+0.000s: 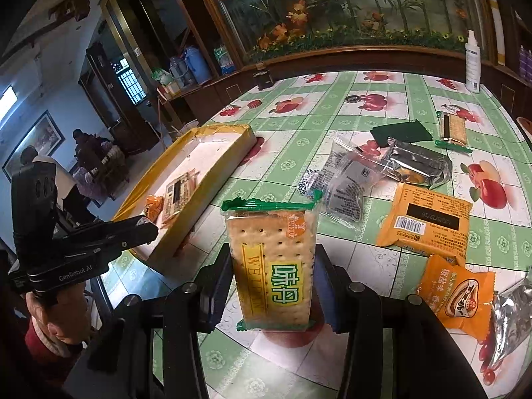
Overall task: Organize snacks
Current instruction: 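Carry the milk candy and WEIDAN cracker pack over the tray with both tools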
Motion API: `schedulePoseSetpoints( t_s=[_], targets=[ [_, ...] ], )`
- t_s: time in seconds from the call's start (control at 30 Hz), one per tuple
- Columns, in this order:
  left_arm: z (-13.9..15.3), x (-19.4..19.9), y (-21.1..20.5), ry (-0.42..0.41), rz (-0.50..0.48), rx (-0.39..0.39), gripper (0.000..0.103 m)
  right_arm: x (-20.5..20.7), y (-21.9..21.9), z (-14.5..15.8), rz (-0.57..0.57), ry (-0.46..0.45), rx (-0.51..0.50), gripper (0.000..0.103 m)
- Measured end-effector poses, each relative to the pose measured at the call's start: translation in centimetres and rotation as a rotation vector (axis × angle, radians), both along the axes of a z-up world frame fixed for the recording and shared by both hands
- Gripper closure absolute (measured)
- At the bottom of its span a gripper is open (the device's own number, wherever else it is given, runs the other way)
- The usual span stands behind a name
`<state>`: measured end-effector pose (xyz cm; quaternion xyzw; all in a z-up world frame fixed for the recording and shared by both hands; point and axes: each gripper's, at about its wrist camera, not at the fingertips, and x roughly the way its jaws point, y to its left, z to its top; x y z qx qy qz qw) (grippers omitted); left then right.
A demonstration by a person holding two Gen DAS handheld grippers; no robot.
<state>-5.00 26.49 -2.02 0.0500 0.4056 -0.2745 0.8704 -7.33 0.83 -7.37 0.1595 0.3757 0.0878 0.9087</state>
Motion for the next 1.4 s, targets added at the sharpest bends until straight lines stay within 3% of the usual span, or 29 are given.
schedulePoseSetpoints(
  t_s=[0.63, 1.1, 1.4],
  targets=[
    [0.8, 1.0, 5.3, -0.082, 0.235, 0.072, 0.074, 2.7, 6.1, 2.4, 0.120, -0.043, 0.058, 0.056],
    [0.7, 2.5, 8.9, -0.091, 0.334, 0.084, 0.074, 6.2, 11.9, 3.3, 0.220, -0.063, 0.068, 0.056],
    [0.0, 4.2, 9.4, -0.090, 0.374, 0.118, 0.074, 10.1, 13.8, 3.1, 0.224, -0.063, 0.077, 0.056]
  ],
)
